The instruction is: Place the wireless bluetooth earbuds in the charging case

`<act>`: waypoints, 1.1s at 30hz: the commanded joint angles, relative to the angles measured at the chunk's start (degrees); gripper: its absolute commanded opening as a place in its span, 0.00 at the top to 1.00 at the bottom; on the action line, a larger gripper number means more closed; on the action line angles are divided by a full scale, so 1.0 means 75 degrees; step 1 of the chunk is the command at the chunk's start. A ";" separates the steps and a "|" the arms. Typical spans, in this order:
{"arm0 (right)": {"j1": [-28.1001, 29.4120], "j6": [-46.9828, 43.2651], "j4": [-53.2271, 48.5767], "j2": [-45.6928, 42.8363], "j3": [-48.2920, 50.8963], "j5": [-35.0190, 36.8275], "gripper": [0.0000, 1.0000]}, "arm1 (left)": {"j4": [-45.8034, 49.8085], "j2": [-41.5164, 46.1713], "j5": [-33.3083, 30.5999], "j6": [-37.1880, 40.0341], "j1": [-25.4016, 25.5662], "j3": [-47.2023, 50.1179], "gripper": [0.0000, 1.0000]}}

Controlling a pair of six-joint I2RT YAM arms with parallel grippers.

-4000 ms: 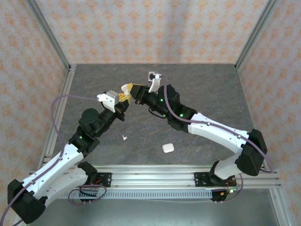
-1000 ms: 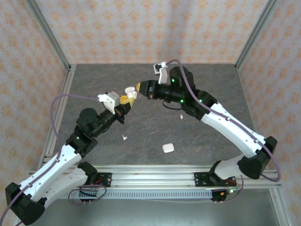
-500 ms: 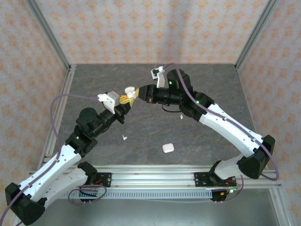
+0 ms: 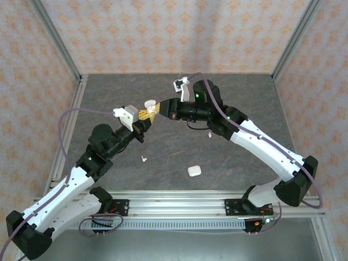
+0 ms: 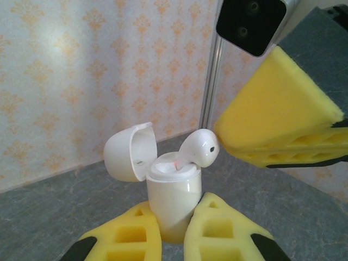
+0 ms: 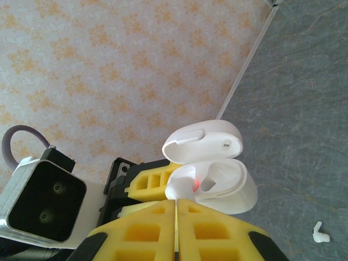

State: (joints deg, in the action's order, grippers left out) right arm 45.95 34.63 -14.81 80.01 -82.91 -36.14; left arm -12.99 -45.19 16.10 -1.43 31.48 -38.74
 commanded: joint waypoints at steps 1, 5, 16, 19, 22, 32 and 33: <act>0.0095 0.0064 0.0252 0.0113 -0.0077 -0.0228 0.90 | -0.0119 -0.0010 0.0092 0.0050 0.0003 -0.0322 1.00; 0.0148 0.0069 0.0244 0.0154 -0.0113 -0.0267 0.90 | -0.0134 -0.0046 0.0095 0.0050 0.0000 -0.0338 1.00; 0.0206 0.0032 0.0232 0.0255 -0.0193 -0.0283 0.90 | -0.0097 -0.0033 0.0099 0.0049 0.0004 -0.0336 1.00; 0.0221 0.0008 0.0203 0.0304 -0.0263 -0.0316 0.90 | -0.0090 -0.0014 0.0093 0.0050 -0.0002 -0.0316 1.00; 0.0224 -0.0072 0.0120 0.0253 -0.0316 -0.0340 0.90 | -0.0072 0.0033 0.0079 0.0063 -0.0002 -0.0281 1.00; -0.0368 -0.0868 -0.1838 -0.0116 -0.1110 0.0706 0.90 | 0.0273 0.0273 -0.0065 0.0223 -0.0002 -0.0112 1.00; -0.0504 -0.0980 -0.2179 -0.0059 -0.1268 0.0945 0.89 | 0.0312 0.0293 -0.0081 0.0238 -0.0003 -0.0064 1.00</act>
State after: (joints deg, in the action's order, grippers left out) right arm 44.38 30.87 -24.01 81.56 -88.42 -34.24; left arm -11.22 -44.21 16.08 -0.97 31.48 -39.38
